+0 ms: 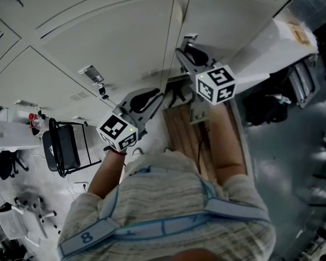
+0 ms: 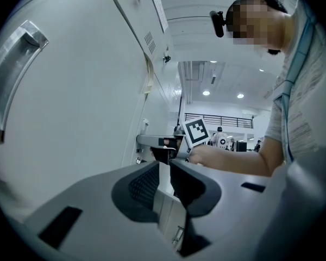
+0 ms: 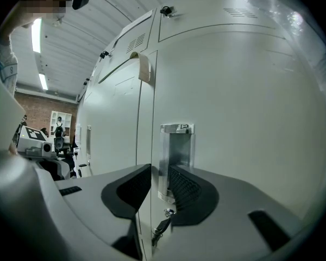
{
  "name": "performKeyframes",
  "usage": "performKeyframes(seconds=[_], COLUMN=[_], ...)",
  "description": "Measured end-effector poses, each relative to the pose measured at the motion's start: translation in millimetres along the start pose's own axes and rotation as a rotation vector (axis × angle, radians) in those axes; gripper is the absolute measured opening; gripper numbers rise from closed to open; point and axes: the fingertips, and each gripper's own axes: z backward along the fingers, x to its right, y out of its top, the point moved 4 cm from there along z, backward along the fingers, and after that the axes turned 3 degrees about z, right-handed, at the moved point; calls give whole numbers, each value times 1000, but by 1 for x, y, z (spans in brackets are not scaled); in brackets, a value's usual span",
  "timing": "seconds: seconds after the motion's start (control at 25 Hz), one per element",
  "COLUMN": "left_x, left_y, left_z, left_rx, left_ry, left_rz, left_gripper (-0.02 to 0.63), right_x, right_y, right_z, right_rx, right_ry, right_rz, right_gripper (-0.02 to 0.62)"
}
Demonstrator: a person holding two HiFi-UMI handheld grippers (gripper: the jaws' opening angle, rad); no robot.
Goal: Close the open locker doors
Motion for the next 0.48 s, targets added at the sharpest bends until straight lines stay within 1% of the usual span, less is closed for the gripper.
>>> performKeyframes(seconds=[0.28,0.48], left_x=[7,12], left_y=[-2,-6], left_z=[0,-3], left_rx=[-4,-1], left_ry=[3,3], left_rz=[-4,7], left_gripper=[61,61], right_x=[1,-2], right_y=[1,-11], right_z=[17,35], right_rx=[18,15], right_ry=[-10,-23], right_rz=[-5,-26], right_gripper=[101,101])
